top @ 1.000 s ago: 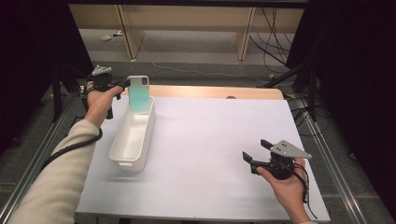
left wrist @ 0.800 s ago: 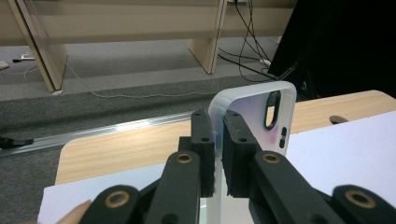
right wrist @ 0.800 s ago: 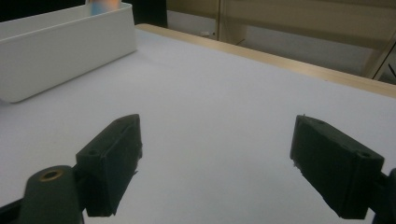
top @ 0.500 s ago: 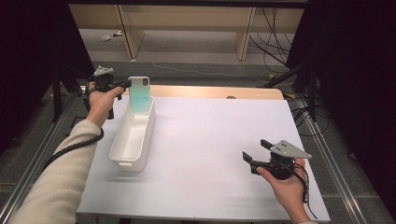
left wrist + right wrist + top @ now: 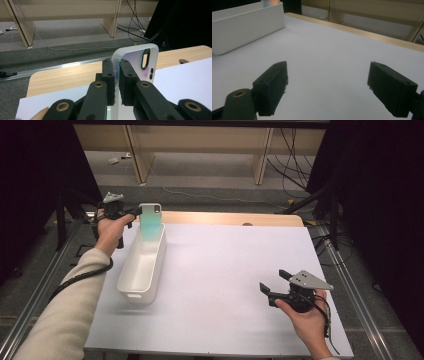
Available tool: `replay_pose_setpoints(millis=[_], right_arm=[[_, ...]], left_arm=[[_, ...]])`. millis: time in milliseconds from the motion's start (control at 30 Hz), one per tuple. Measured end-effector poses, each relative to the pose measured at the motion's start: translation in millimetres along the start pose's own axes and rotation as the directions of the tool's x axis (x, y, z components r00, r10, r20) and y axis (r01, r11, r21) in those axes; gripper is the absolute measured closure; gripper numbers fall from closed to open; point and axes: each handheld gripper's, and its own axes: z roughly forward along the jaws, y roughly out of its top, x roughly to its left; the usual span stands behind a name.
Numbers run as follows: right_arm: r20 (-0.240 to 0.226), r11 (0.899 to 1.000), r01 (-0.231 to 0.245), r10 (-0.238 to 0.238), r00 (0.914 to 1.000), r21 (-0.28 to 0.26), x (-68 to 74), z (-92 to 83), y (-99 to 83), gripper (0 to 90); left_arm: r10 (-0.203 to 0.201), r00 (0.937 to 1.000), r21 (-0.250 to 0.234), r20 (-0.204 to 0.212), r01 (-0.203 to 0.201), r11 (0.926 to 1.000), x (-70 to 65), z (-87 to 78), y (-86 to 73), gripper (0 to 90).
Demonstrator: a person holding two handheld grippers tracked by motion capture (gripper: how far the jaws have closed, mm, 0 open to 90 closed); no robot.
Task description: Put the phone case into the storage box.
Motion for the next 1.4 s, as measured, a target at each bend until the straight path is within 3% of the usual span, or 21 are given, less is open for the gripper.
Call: replay_pose_setpoints(millis=[667,767,1400], right_arm=[[-0.008,1.0,0.003,-0.003,1.0,-0.009,0.0,1.2,-0.5,17.8],[0.001,0.999,0.012,-0.012,0.9999,0.03,-0.3,-2.0,0.5,17.7],[0.0,0.999,0.012,-0.012,0.9999,0.034,-0.2,-1.7,0.2,17.7]], left_arm=[[0.004,0.9999,0.021,-0.01,-0.004,0.9998,2.8,4.7,-6.1,83.6],[0.004,0.9999,0.015,-0.011,-0.004,0.9999,2.4,5.5,-6.9,83.6],[0.007,0.9998,0.025,-0.017,-0.007,0.9997,4.8,6.6,-10.8,83.6]])
